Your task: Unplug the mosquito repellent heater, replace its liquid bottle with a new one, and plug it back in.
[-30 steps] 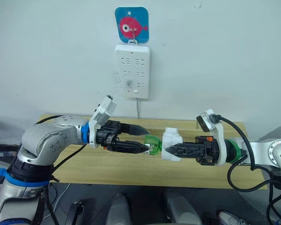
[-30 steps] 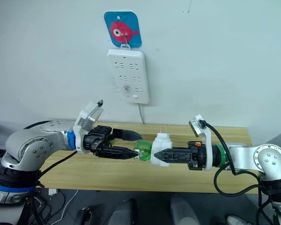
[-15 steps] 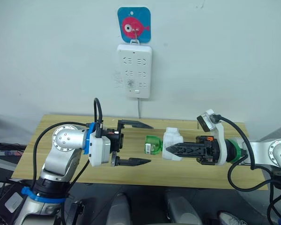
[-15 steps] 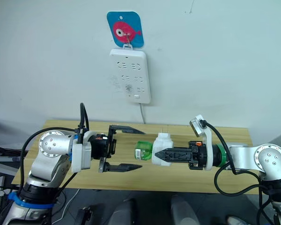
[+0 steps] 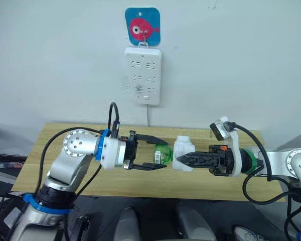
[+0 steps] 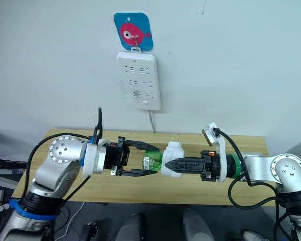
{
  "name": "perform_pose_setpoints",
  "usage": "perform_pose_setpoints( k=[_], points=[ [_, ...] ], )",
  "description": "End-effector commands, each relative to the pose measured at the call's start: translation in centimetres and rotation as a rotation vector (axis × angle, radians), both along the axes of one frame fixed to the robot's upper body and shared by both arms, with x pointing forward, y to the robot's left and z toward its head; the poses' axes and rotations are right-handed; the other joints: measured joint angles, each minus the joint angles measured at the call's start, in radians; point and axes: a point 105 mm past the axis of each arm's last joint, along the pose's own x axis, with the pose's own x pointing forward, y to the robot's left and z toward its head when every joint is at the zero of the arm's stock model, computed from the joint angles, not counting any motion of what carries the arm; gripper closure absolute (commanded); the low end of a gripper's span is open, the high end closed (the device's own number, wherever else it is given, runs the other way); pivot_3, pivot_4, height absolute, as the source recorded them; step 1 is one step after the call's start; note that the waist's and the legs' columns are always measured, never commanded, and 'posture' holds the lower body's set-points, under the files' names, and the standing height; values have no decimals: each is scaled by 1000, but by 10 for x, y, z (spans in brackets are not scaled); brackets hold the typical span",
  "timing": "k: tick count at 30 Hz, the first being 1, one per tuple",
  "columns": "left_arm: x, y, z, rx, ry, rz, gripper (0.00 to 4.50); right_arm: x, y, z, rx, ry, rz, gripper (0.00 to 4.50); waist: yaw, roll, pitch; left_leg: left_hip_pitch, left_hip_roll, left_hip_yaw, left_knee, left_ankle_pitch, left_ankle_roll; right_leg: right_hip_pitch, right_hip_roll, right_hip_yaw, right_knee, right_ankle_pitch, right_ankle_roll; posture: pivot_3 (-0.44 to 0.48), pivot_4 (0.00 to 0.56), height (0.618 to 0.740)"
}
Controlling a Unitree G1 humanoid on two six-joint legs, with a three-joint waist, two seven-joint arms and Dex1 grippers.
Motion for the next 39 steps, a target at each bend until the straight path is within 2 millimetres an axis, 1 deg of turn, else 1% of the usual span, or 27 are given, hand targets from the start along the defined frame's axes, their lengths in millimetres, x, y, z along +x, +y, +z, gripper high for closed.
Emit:
perform_pose_setpoints(
  k=[1,2,3,5,9,11,12,16,19,20,22,23,24,27,29,32,39],
  points=[
    [-16,24,-5,194,466,-16,2236,-4,0,12,31,-35,25,1487,-3,2,1,0,0,-1,0,0,0,0,1,-1,0,0,0,-136,188,740],
    [-13,24,3,160,550,9,2236,-5,0,12,31,-35,28,1487,-3,3,1,0,0,0,-1,0,0,0,1,-1,0,0,0,-136,188,740],
    [-8,24,7,137,571,33,2236,-5,1,12,31,-35,29,1487,-3,3,1,0,0,0,-1,0,0,0,1,0,0,0,0,-136,188,740],
    [-1,23,10,104,570,71,2236,-5,1,12,33,-36,30,1487,1,2,2,0,0,0,-1,0,0,-1,1,-1,-1,0,1,-136,188,740],
    [8,19,14,37,559,130,2236,-5,2,12,36,-37,28,1487,3,2,2,-1,0,0,0,0,0,-1,1,0,-1,0,1,-136,189,740],
    [11,18,14,14,538,154,1521,-4,1,13,39,-37,23,1487,4,2,2,-1,0,0,0,0,0,-1,1,0,-1,0,1,-135,190,740],
    [9,19,12,21,527,149,1258,-3,1,13,39,-38,21,1487,4,2,2,-1,0,0,0,0,0,-1,1,0,-1,0,1,-135,190,740],
    [10,29,-1,77,406,189,38,-2,0,13,39,-36,15,1487,1,2,2,0,1,1,-1,0,0,-2,1,1,-1,0,0,-134,191,740],
    [7,33,-6,87,334,184,0,-1,-1,13,39,-35,12,1487,5,3,2,-1,0,1,-1,0,0,-2,1,1,-1,0,0,-132,191,740],
    [4,34,-10,97,265,168,0,-1,-1,13,40,-35,11,1487,5,3,2,-1,0,1,-1,0,0,-2,0,1,-1,0,0,-131,192,740],
    [3,34,-17,101,51,150,0,-1,-1,13,40,-34,9,1487,7,3,2,-1,0,1,-1,0,0,-2,0,1,-1,0,0,-129,193,740],
    [3,34,-19,97,-30,147,0,-1,-1,13,40,-33,8,1487,9,3,2,-1,0,2,-1,0,0,-2,0,2,-1,0,0,-129,193,740],
    [4,32,-19,61,-148,135,0,0,-1,13,39,-33,7,1487,11,3,2,0,0,3,-1,0,0,-2,-1,2,-2,2,-3,-131,192,740],
    [3,26,-14,-45,-363,130,0,0,-1,13,39,-33,5,1487,18,2,3,-1,-1,4,0,0,0,-2,-1,3,-2,2,-4,-131,192,740],
    [0,22,-10,-98,-443,116,0,0,-1,13,39,-33,5,1487,22,2,2,-1,-1,4,0,0,0,-2,-1,4,-2,2,-3,-131,190,740],
    [-5,14,-6,-158,-515,79,0,0,0,13,38,-33,8,1487,23,2,2,-1,-1,5,1,0,0,-2,-1,5,-2,2,-3,-131,188,740],
    [-3,6,0,-205,-579,46,0,-1,0,13,35,-36,10,1487,22,2,2,-1,-1,6,1,0,0,-2,-1,5,-2,2,-2,-139,188,740]
  ],
)
